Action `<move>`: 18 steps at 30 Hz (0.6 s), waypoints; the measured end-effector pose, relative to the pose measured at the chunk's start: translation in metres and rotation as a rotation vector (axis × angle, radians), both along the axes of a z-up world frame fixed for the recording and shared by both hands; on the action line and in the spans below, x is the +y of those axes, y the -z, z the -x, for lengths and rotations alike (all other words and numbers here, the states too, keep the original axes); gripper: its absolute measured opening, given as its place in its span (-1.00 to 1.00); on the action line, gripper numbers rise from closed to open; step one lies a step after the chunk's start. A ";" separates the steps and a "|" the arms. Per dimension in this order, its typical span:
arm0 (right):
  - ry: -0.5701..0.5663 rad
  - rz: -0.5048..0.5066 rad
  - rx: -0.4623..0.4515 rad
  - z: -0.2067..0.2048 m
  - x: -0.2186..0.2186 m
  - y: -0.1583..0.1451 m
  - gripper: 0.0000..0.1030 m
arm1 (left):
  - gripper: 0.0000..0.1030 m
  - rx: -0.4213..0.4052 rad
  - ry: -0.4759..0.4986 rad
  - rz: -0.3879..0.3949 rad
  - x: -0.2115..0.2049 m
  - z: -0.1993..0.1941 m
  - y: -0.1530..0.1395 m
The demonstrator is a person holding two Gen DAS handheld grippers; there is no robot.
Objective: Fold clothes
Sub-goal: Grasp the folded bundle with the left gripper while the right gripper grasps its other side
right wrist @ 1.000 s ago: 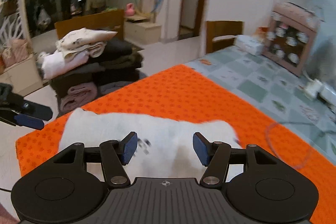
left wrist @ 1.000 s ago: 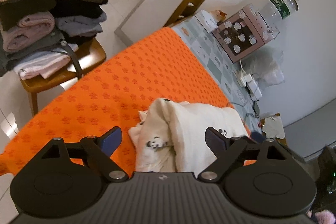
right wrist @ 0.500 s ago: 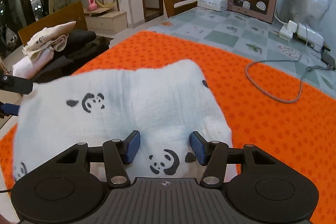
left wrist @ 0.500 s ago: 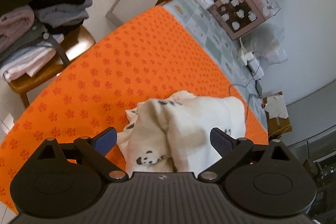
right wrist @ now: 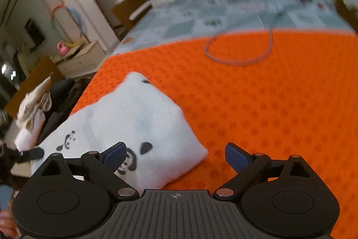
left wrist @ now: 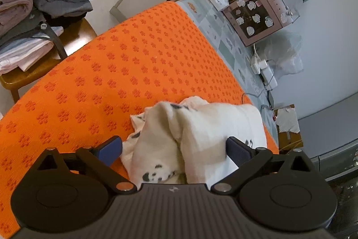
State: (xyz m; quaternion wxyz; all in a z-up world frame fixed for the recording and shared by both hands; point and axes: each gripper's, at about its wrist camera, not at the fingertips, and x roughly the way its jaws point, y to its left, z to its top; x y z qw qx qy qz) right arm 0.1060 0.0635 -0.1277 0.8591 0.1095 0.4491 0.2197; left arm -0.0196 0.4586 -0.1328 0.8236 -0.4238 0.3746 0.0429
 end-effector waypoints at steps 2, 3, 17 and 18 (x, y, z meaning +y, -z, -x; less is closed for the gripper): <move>0.025 -0.047 0.053 -0.005 -0.001 0.012 0.91 | 0.96 -0.011 -0.007 0.001 0.000 -0.005 0.001; 0.031 -0.069 0.072 -0.008 -0.001 0.018 0.91 | 0.96 -0.014 -0.010 0.000 -0.001 -0.008 0.002; -0.075 -0.166 0.052 -0.012 0.034 0.031 -0.33 | 0.26 -0.032 -0.054 -0.070 -0.025 -0.024 0.008; -0.088 -0.163 0.039 -0.012 0.036 0.025 -0.40 | 0.16 -0.032 -0.061 -0.080 -0.028 -0.023 0.005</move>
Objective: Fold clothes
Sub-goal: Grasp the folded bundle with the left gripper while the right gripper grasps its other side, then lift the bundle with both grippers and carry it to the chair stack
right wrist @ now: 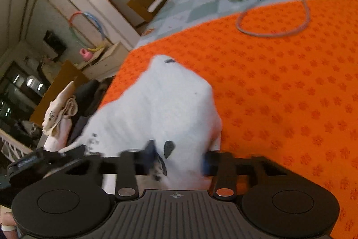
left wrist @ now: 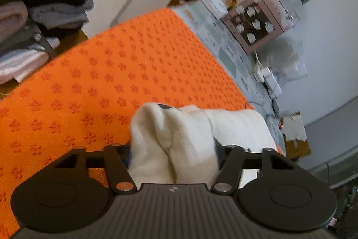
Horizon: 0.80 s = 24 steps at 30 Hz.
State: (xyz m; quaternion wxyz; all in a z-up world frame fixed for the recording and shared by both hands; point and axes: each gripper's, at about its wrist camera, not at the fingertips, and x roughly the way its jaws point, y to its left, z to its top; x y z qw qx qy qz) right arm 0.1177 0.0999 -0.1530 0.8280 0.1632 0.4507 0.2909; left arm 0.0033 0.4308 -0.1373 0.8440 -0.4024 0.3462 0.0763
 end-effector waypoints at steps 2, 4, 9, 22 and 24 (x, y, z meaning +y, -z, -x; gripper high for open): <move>-0.023 0.005 -0.024 0.000 0.007 -0.014 -0.50 | 0.11 0.000 -0.022 -0.010 -0.002 0.002 -0.012; -0.041 0.002 -0.035 -0.001 0.013 -0.031 -0.52 | 0.09 -0.010 -0.036 -0.009 -0.001 0.005 -0.027; -0.107 -0.010 -0.066 -0.012 0.029 -0.078 -0.52 | 0.09 -0.044 -0.084 0.047 0.018 0.014 -0.069; -0.277 -0.006 -0.144 -0.012 0.177 -0.201 -0.52 | 0.09 -0.145 -0.235 0.378 0.188 0.076 -0.125; -0.280 -0.013 -0.135 -0.005 0.213 -0.209 -0.52 | 0.09 -0.151 -0.241 0.386 0.227 0.090 -0.135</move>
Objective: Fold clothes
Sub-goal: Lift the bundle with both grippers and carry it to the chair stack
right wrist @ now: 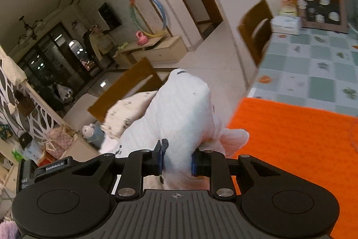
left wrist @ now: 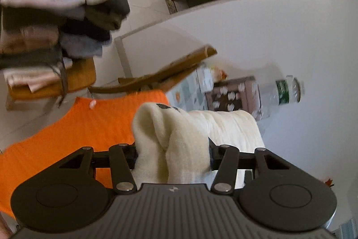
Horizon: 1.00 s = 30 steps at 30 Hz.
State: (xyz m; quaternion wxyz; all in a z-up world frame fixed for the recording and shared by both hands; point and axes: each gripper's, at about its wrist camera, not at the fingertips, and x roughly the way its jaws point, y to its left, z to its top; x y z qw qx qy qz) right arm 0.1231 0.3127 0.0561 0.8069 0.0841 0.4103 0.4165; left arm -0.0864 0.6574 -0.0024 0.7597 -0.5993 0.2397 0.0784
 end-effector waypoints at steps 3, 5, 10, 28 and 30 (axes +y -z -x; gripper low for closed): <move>-0.005 -0.012 0.015 0.011 0.056 -0.009 -0.51 | 0.09 -0.002 -0.005 -0.030 0.060 0.021 -0.021; -0.021 -0.024 0.020 0.018 0.098 -0.013 -0.51 | 0.09 0.001 -0.017 -0.055 0.100 0.036 -0.034; -0.068 -0.047 0.039 0.026 0.189 -0.015 -0.51 | 0.09 0.024 -0.085 -0.063 0.187 0.062 -0.050; -0.294 -0.160 0.019 -0.089 0.505 -0.027 -0.49 | 0.10 0.030 -0.345 -0.203 0.441 -0.004 -0.103; -0.316 -0.158 0.024 -0.106 0.528 -0.018 -0.48 | 0.11 0.043 -0.356 -0.229 0.460 -0.018 -0.099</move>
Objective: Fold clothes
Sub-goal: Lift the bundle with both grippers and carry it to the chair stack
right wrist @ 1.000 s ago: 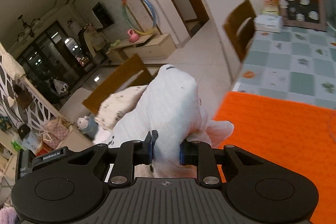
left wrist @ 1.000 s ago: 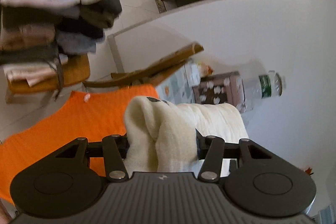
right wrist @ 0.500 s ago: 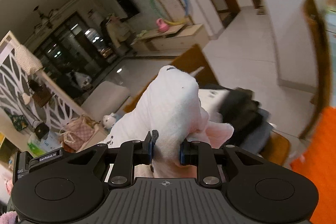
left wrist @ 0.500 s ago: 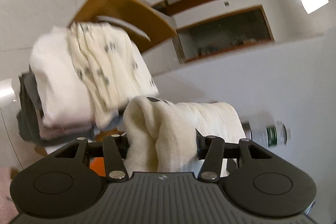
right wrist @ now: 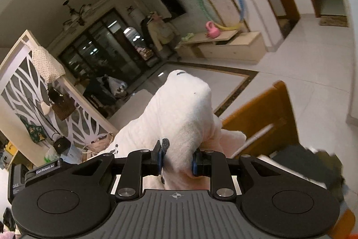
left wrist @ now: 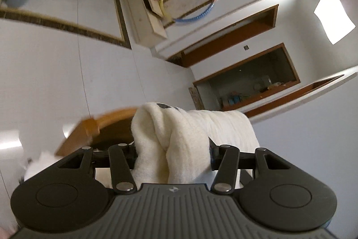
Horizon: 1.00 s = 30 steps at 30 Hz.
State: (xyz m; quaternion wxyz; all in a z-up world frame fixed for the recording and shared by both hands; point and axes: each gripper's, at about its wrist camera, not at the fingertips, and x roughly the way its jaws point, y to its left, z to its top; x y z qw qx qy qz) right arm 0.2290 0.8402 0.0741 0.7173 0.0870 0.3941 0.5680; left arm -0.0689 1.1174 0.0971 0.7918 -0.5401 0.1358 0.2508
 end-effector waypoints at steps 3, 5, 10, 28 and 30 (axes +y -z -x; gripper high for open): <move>-0.026 0.024 0.022 -0.026 0.025 0.027 -0.46 | 0.11 0.051 -0.002 0.008 0.015 -0.019 0.027; -0.033 0.062 0.053 -0.040 0.031 0.050 -0.46 | 0.11 0.089 0.005 0.032 0.020 -0.030 0.052; -0.027 0.202 0.092 -0.054 0.028 0.115 -0.44 | 0.16 0.189 0.043 0.137 0.012 -0.049 0.119; -0.103 0.283 -0.360 -0.030 -0.012 0.087 0.29 | 0.59 0.327 0.014 -0.202 -0.036 -0.007 0.076; -0.152 0.258 -0.409 -0.025 -0.006 0.076 0.29 | 0.52 0.343 0.048 -0.239 -0.049 -0.010 0.067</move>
